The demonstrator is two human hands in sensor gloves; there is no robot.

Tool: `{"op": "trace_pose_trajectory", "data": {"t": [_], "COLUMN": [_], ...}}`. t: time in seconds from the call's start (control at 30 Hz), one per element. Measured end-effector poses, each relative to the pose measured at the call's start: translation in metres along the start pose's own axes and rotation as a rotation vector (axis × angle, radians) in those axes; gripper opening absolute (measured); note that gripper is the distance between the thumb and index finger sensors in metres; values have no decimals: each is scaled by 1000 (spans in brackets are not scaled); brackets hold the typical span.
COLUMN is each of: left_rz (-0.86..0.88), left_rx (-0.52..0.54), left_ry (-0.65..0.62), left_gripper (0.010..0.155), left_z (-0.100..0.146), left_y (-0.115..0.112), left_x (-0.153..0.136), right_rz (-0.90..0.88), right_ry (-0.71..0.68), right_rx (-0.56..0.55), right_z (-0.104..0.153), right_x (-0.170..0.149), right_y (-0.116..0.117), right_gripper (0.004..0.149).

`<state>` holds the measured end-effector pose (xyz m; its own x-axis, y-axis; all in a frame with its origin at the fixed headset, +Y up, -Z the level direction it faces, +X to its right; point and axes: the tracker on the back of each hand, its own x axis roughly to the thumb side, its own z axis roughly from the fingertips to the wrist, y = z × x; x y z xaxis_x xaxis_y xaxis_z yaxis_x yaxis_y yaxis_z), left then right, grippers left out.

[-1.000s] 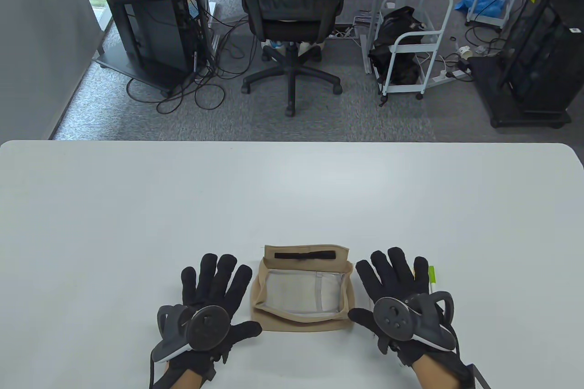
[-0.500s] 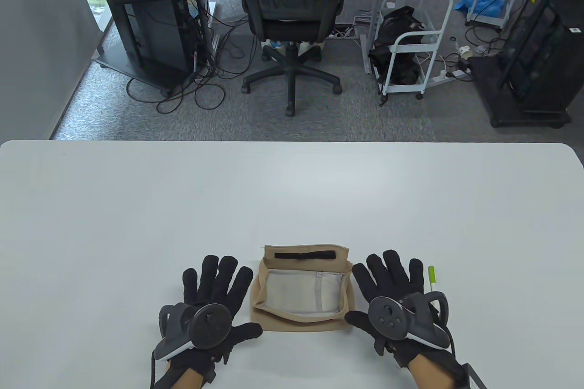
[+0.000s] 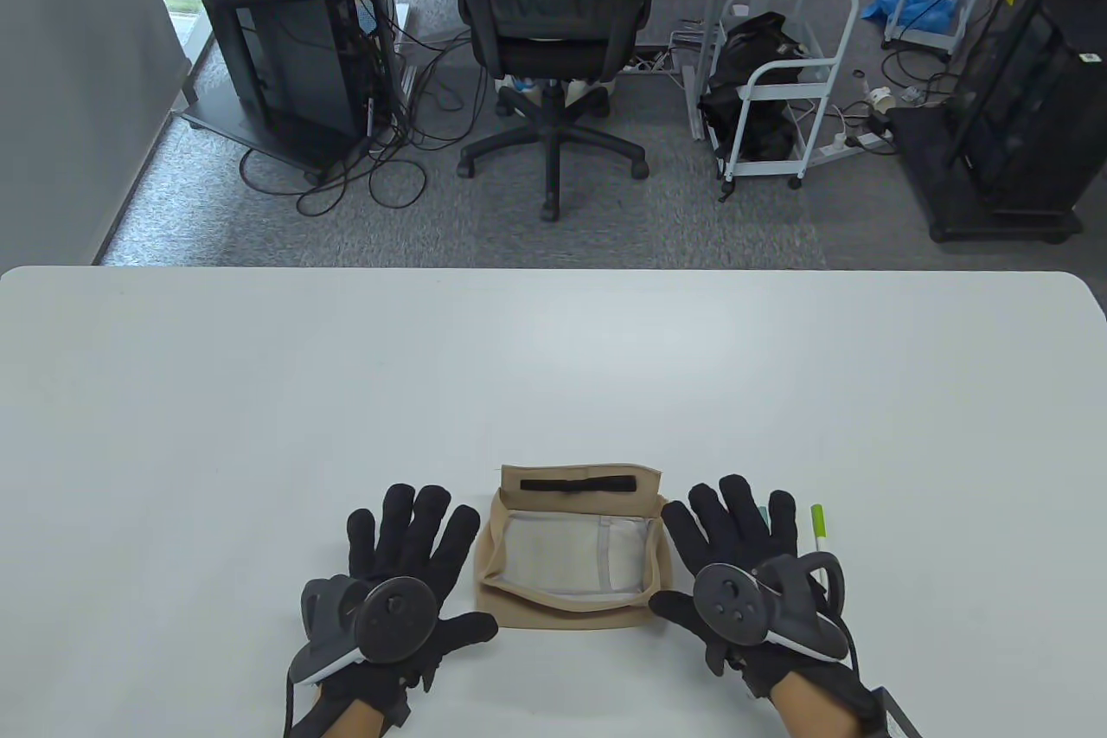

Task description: Twist to extend twist pen refills

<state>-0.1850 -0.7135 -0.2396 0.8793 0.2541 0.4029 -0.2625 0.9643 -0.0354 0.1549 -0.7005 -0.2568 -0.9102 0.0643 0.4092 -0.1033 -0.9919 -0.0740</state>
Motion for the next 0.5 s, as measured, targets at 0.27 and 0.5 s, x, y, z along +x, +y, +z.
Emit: {"op": "trace_pose_trajectory", "data": {"t": [0.27, 0.5], "left_rz": [18, 21], "left_rx": [8, 12], "left_ry": [-10, -27], "left_gripper": [103, 103], "left_z": [0, 0], "left_y": [0, 1], "left_x": [-1, 0], "right_rz": [-5, -3], "right_ry": [-23, -32], "right_rx": [21, 29], "right_z": [-3, -5], "right_x": [5, 6], "right_y": [4, 5], "right_gripper": [93, 93]}}
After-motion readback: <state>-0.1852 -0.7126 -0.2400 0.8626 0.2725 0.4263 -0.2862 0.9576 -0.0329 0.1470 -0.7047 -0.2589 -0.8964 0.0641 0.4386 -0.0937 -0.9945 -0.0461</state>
